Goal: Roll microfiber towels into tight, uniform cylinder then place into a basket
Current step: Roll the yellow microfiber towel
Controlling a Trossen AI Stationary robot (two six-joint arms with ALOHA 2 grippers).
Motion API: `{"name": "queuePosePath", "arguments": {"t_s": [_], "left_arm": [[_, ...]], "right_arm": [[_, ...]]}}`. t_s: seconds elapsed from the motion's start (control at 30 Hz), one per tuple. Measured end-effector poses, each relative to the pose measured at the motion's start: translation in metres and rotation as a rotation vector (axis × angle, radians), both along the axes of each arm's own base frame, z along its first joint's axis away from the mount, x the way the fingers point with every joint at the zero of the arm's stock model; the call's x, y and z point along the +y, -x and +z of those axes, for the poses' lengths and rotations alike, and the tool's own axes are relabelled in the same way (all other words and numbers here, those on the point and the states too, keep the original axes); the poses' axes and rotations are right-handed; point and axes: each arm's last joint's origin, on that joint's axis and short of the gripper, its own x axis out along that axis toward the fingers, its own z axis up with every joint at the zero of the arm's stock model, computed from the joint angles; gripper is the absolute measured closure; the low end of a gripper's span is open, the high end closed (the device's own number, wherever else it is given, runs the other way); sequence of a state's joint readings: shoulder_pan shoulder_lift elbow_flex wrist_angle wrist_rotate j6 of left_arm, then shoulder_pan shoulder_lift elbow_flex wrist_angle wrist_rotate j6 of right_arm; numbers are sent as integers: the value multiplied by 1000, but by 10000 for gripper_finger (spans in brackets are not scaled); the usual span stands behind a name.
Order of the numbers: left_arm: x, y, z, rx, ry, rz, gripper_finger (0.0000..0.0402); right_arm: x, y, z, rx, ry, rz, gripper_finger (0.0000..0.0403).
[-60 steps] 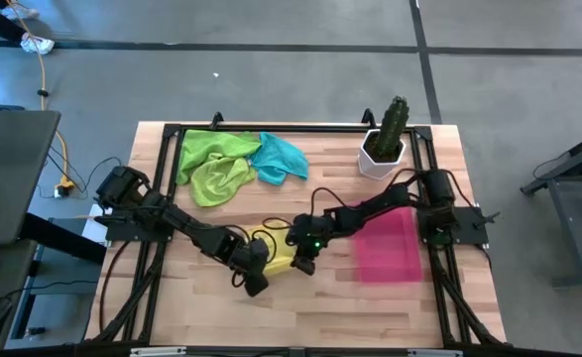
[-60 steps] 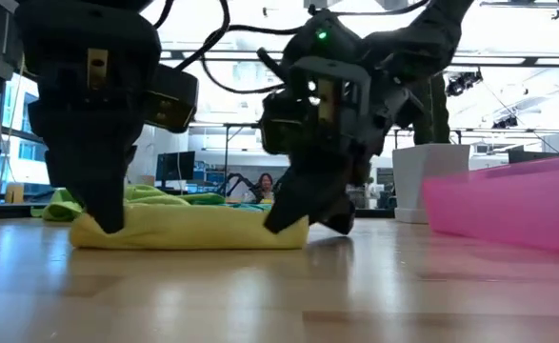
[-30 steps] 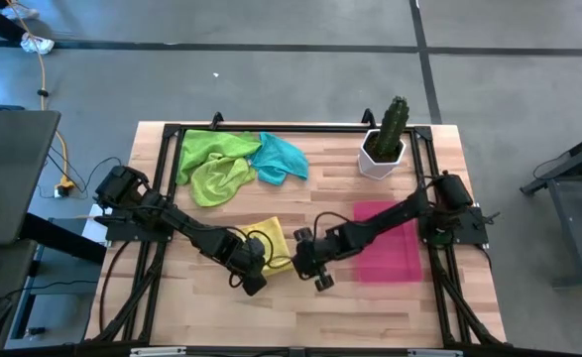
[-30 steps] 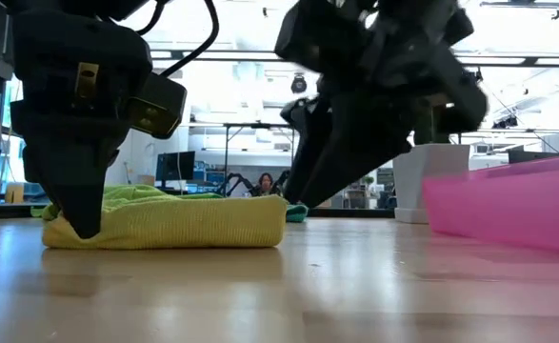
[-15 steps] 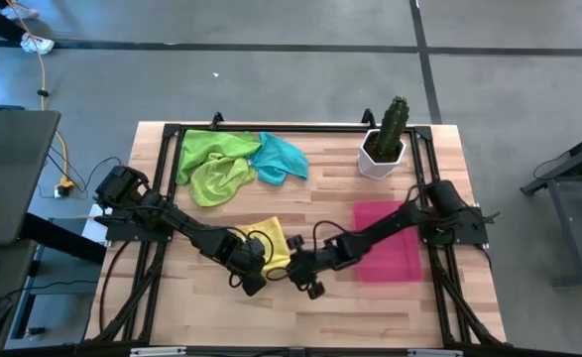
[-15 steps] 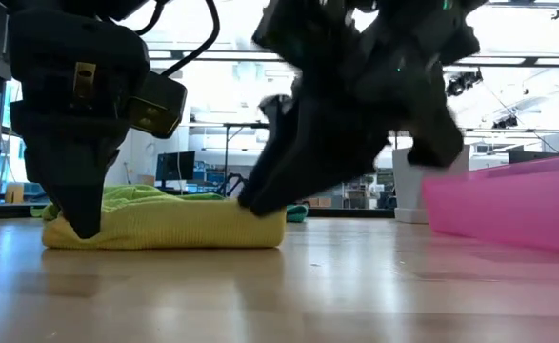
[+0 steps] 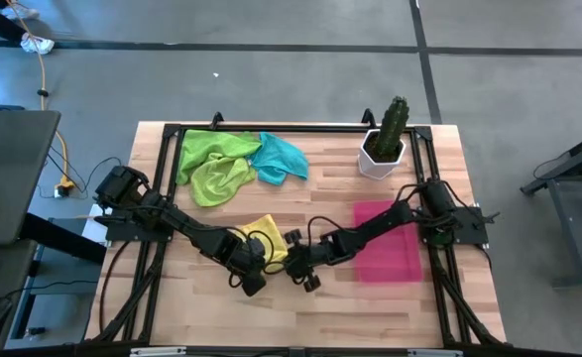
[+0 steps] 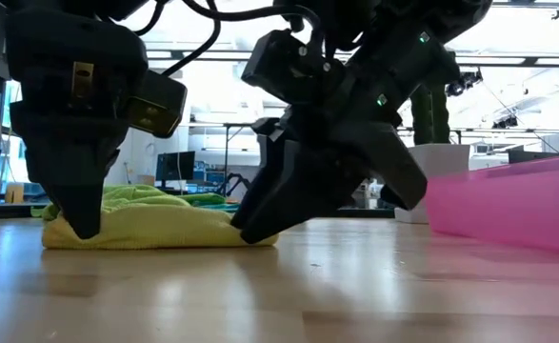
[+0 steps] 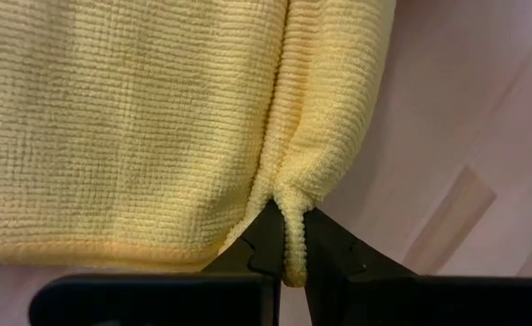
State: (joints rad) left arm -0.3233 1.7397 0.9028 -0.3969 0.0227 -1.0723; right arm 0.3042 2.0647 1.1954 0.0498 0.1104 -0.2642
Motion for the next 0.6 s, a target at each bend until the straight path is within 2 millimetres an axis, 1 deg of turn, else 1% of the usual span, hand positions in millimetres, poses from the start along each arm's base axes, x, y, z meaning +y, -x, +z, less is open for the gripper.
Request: {"name": "queuePosePath", "arguments": {"t_s": [0.07, 0.13, 0.27, 0.4, 0.5, 0.6], "left_arm": [[0, 0, 0, -2, -3, -9, 385], [0, 0, 0, -2, -3, -10, 385], [0, 0, 0, -2, -3, -9, 385], [0, 0, 0, -2, -3, -9, 385], [0, 0, 0, -3, -3, -10, 385], [0, 0, 0, -3, -2, -9, 385]], "right_arm": [[0, 0, 0, 0, 11, 26, 288], [0, 0, 0, -3, 28, 46, 271], [0, 0, 0, -4, 32, 49, 220], [-6, -2, 1, -12, 31, 33, 174], [-11, -5, 1, -20, 28, 20, 157], [-14, -7, 3, -41, 24, 12, 153]]}}
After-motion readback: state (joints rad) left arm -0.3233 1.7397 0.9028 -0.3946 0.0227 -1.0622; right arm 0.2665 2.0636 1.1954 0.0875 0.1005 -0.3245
